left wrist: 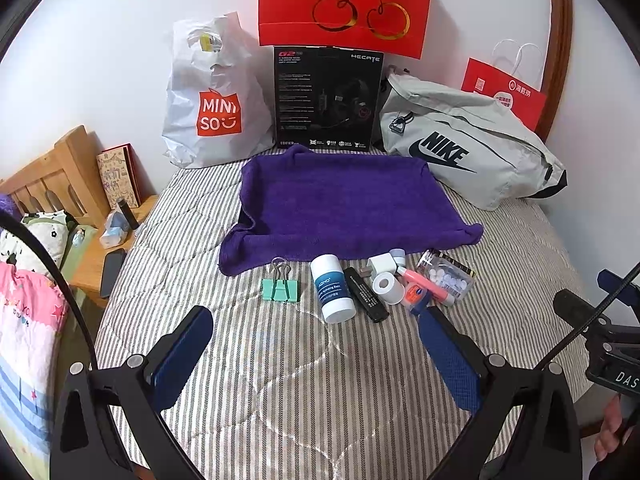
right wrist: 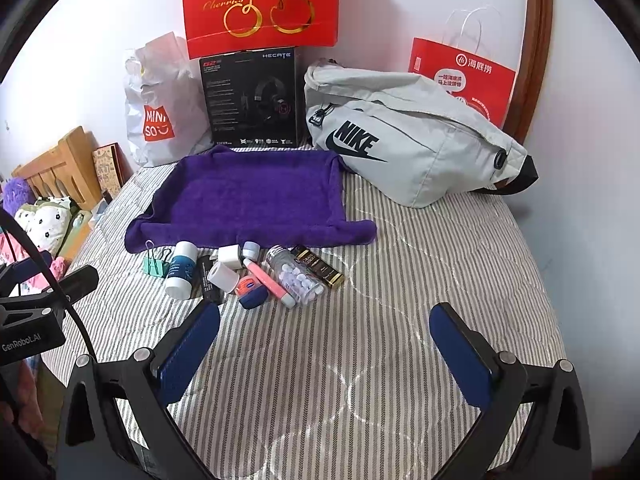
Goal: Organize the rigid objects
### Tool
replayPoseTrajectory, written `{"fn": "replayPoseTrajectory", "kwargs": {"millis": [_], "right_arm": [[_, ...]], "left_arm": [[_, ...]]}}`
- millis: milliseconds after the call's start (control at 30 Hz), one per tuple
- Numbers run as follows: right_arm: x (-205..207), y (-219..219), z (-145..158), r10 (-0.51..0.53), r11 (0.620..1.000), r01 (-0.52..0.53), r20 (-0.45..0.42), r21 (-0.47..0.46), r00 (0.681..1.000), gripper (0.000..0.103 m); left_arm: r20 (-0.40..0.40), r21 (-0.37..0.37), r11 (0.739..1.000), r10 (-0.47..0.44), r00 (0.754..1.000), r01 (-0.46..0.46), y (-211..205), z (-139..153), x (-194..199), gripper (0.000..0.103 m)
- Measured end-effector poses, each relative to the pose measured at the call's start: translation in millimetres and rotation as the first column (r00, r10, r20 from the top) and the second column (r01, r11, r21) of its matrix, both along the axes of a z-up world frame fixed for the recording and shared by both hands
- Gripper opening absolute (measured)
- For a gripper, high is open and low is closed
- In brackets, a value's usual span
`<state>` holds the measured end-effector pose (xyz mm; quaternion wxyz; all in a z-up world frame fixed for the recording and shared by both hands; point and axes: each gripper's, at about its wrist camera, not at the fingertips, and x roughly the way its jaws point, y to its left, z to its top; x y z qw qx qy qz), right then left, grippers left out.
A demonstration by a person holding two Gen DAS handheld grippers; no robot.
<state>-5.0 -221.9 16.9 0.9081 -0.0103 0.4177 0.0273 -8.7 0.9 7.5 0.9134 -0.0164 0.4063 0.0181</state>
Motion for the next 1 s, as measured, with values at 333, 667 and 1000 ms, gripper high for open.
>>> {"fn": "replayPoseTrajectory", "kwargs": {"millis": [333,667,1000], "right_arm": [[-0.5,-0.5,1.8,0.002,1.000,-0.002,-0.001,0.000,1.000,0.103],[-0.2,1.5,2.0,0.007,1.000,-0.007,-0.004,-0.004,1.000,0.103],[-0.2,-0.2,3.6,0.007,1.000,-0.007,0.001,0.000,1.000,0.103]], "left_arm": [[0.002,0.008,1.000,0.002,1.000,-0.002,0.9,2.3,-1.7,0.103],[-0.006,0.015,1.000,-0.001,1.000,0.001,2.0,3.2,0.1,0.103],[-0.007,0.016,1.000,0.000,1.000,0.000,2.1,2.0,0.6,0.103]]}}
